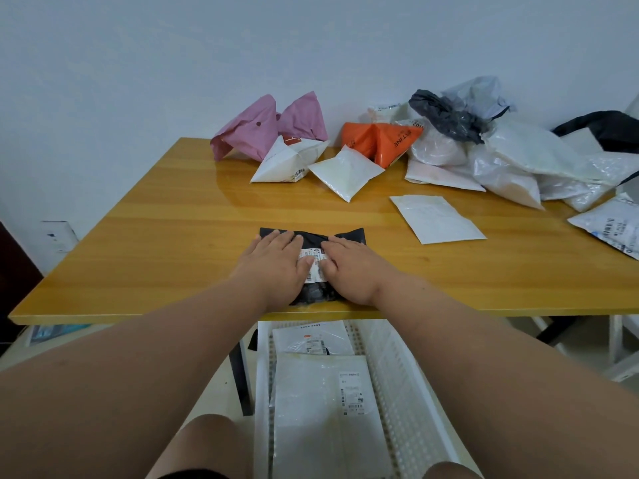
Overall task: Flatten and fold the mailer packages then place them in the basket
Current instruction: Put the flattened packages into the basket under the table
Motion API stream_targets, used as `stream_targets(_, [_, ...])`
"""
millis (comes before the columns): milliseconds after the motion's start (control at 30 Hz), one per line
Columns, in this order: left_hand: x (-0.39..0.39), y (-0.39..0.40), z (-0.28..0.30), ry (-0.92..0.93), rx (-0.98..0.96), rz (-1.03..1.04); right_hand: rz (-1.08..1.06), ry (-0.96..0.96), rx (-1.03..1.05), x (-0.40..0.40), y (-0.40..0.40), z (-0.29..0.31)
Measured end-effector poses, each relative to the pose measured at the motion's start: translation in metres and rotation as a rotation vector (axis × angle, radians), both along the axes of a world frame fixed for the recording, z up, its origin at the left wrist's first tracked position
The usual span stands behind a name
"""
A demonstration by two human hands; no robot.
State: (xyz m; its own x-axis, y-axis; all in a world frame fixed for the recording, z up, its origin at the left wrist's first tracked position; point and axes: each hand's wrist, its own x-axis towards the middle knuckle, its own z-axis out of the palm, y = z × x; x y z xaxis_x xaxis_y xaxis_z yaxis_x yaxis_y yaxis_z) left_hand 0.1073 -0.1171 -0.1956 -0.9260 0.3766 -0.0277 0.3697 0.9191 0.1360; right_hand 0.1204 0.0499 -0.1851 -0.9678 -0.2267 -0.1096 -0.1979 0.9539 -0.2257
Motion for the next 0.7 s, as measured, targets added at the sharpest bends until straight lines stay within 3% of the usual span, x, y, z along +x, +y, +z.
stream_targets(100, [-0.001,-0.007,0.002,0.035,-0.009,0.117,-0.069,0.092,-0.068,0.008,0.011,0.004])
stream_targets(200, [0.0,-0.011,0.005,-0.013,-0.004,0.231,-0.274,0.179,0.017,0.02,0.019,0.006])
stream_targets(300, [0.006,-0.011,0.009,-0.055,0.022,0.278,-0.423,0.118,0.157,0.03,0.019,0.009])
stream_targets(400, [0.015,-0.005,0.018,-0.061,0.061,0.306,-0.454,0.095,0.142,0.033,0.016,0.013])
stream_targets(700, [0.024,-0.004,0.038,-0.266,0.668,0.512,-0.557,0.015,-0.054,0.044,0.01,0.028])
